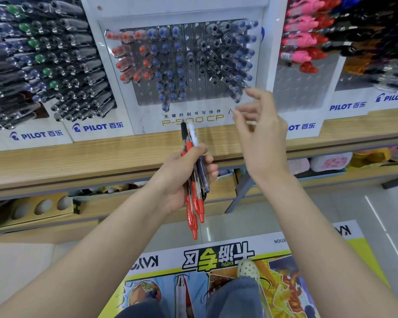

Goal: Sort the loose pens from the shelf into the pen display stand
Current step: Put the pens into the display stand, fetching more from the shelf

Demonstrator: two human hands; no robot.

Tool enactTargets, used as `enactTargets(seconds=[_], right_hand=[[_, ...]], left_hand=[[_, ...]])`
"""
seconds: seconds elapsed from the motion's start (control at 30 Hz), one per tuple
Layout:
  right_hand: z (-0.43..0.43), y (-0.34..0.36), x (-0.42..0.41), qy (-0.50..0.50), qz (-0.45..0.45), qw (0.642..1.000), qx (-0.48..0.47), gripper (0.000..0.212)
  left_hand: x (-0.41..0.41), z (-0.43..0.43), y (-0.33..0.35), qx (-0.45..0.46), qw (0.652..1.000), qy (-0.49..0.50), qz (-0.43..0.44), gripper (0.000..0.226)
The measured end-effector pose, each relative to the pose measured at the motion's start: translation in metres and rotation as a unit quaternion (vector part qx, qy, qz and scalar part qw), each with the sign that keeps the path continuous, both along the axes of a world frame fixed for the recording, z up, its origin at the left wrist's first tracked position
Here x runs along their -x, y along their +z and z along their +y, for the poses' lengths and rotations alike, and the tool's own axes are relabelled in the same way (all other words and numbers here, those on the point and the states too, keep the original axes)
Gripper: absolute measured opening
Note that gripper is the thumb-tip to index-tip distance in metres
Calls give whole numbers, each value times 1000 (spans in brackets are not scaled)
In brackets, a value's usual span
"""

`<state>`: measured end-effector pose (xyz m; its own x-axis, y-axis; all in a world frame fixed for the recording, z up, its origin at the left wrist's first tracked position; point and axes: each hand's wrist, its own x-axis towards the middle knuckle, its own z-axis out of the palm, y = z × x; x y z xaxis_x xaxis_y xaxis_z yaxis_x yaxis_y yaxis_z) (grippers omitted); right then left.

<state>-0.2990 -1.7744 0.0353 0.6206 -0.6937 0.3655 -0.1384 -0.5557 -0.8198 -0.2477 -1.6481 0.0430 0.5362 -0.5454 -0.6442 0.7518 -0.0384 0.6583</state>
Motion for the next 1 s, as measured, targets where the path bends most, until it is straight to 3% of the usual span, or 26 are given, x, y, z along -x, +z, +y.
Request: enactTargets(seconds=[0.2, 0.33, 0.47, 0.67, 0.8, 1.0], right_hand=[[14, 4, 25, 38, 41, 991, -120, 3], [29, 7, 36, 125, 151, 967, -160, 22], [31, 0, 36, 154, 218, 951, -155, 9], [29, -1, 41, 117, 180, 959, -185, 10], [19, 2, 47, 71, 89, 964, -241, 14], [-9, 6, 65, -65, 1, 988, -139, 19]], left_hand=[[0, -4, -3, 10, 999, 29, 19, 26], [3, -11, -3, 24, 999, 46, 15, 29], [8, -15, -2, 8, 999, 50, 1, 30], [11, -15, -1, 0, 999, 31, -17, 35], [15, -19, 2, -9, 999, 21, -24, 32], [17, -22, 1, -22, 998, 57, -3, 20]])
